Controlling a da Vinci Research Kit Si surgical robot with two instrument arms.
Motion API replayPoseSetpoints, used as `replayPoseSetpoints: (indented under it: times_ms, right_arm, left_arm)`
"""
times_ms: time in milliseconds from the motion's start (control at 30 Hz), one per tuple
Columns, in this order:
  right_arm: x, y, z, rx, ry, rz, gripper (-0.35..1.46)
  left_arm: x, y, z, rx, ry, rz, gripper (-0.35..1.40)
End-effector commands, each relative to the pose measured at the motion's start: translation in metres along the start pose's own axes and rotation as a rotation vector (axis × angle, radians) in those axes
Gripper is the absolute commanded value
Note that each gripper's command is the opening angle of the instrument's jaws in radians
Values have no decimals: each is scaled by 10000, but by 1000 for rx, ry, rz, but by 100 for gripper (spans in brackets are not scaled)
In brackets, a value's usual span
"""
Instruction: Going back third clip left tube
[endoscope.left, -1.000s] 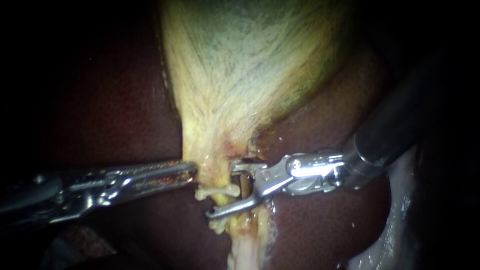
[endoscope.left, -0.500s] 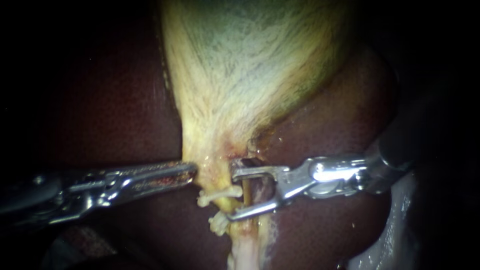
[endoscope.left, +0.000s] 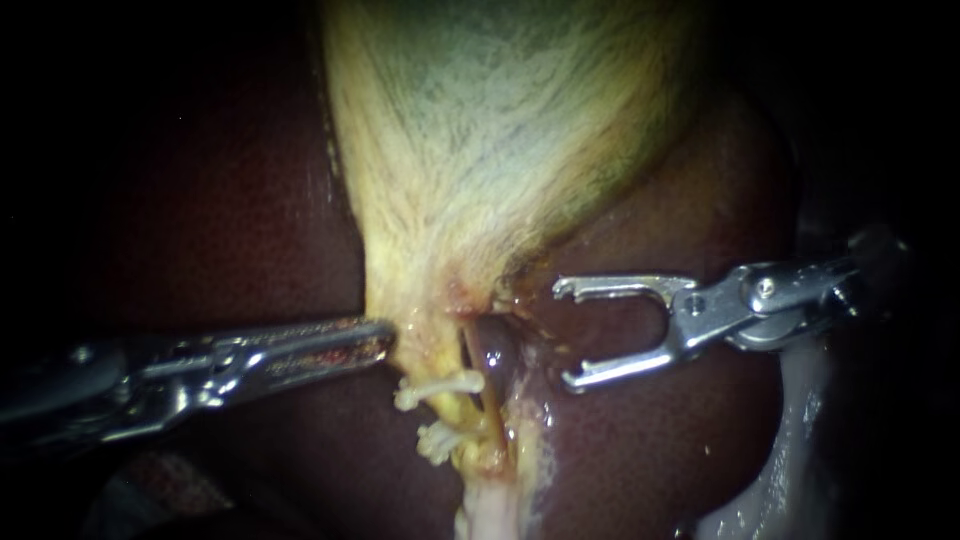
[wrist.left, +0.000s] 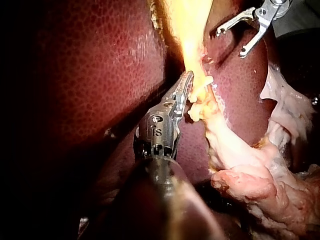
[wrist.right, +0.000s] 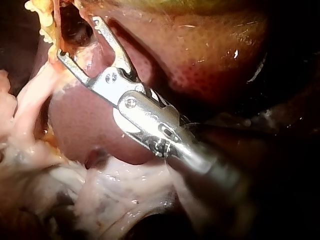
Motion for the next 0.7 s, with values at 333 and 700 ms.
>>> replayPoseSetpoints:
  times_ms: [333, 700]
  right_arm:
    - [1, -3, -2, -2, 0, 2, 60]
    - [3, -6, -1, -1, 0, 2, 60]
  left_arm:
    - [3, 9, 17, -4, -6, 1, -18]
    - [7, 9, 50, -15, 7, 4, -16]
